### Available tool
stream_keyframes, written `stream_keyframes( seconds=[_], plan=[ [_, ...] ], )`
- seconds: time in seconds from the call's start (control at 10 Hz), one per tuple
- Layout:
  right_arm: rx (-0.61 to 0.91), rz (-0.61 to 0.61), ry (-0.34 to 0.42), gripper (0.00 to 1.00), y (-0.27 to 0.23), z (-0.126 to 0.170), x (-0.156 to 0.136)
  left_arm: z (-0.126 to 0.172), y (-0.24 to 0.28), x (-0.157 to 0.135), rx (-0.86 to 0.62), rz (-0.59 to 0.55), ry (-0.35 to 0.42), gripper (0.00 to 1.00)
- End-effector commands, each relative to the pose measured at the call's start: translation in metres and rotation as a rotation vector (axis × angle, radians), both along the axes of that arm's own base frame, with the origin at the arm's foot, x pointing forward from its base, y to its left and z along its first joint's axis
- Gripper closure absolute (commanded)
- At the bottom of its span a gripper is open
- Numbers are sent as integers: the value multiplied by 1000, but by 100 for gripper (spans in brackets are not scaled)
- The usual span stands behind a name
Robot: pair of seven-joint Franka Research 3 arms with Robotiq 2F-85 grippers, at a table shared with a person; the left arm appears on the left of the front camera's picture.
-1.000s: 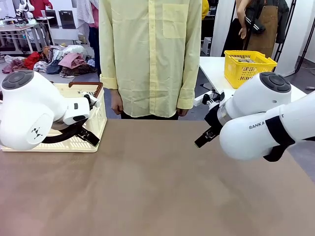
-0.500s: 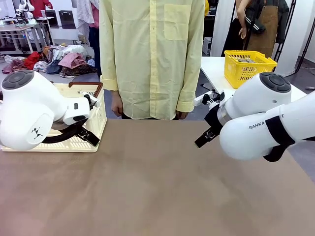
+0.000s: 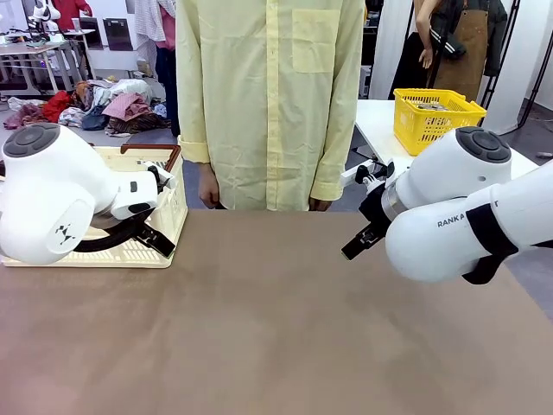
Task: Place the drinks into the Shopping basket.
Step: Pick up one drink and place it into the Shopping basket.
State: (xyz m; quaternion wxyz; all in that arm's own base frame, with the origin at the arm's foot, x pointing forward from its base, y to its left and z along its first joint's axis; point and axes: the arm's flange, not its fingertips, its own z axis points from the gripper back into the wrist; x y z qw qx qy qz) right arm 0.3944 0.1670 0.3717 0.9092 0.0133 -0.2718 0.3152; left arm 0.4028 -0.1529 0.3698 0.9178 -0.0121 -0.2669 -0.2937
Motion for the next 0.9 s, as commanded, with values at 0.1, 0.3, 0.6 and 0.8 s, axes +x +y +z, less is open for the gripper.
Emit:
stream_keyframes(
  seconds=[0.1, 0.3, 0.6, 0.8],
  plan=[
    [1, 0, 0, 0, 0, 0, 0, 1, 1, 0, -1, 1, -2, 0],
    [34, -61, 46, 0, 0, 4, 0, 6, -4, -5, -33, -5, 47, 0],
    [255, -263, 323, 0, -6, 23, 4, 34, -19, -24, -404, -28, 333, 0],
    [509, -327, 495, 0, -18, 50, -4, 59, -12, -38, -592, -37, 459, 0]
  ],
)
